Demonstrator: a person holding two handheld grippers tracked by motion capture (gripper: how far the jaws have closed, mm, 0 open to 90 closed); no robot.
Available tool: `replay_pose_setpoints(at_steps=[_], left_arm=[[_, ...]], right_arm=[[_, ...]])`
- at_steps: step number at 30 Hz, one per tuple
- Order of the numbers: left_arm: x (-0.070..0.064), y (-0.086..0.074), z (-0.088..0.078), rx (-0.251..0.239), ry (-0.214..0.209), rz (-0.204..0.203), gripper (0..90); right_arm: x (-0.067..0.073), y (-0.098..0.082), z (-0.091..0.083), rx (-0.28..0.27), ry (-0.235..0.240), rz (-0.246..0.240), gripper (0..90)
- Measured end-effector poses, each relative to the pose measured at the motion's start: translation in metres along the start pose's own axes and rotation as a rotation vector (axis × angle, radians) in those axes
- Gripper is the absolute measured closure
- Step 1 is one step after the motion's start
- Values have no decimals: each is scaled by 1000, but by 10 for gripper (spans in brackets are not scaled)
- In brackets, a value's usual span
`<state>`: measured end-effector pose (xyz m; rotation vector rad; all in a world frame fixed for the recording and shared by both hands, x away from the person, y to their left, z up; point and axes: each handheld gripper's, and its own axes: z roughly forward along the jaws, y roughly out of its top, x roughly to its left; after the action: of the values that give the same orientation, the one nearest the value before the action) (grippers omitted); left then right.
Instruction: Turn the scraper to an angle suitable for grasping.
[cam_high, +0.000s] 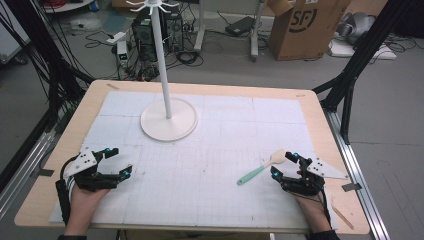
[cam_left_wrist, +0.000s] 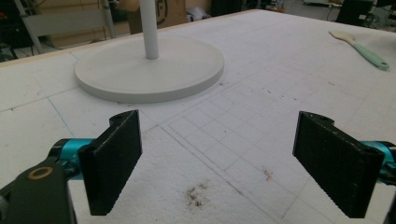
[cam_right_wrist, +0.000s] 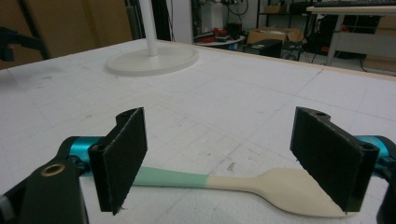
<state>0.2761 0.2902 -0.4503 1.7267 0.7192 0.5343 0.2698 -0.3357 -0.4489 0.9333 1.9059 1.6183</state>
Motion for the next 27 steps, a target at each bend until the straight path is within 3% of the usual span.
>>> replay_pose_setpoints(at_steps=[8, 14, 17, 18, 20, 23, 27], left_arm=[[0, -1, -2, -21, -16, 3, 155], [0, -1, -2, -21, -17, 5, 156], [0, -1, -2, -24, -21, 7, 149], [0, -1, -2, -24, -21, 9, 149], [0, -1, -2, -22, -19, 6, 149], [0, -1, -2, -21, -19, 11, 149], [0, -1, -2, -20, -18, 10, 150]], right_arm=[[0, 0, 0, -3, 12, -7, 182], [3, 1, 0, 38, 16, -32, 215], [3, 3, 0, 82, 21, -58, 347], [3, 3, 0, 82, 21, -58, 347], [5, 3, 0, 111, 74, -67, 488], [10, 3, 3, 148, 88, -87, 588], [19, 3, 8, 213, 145, -133, 764]])
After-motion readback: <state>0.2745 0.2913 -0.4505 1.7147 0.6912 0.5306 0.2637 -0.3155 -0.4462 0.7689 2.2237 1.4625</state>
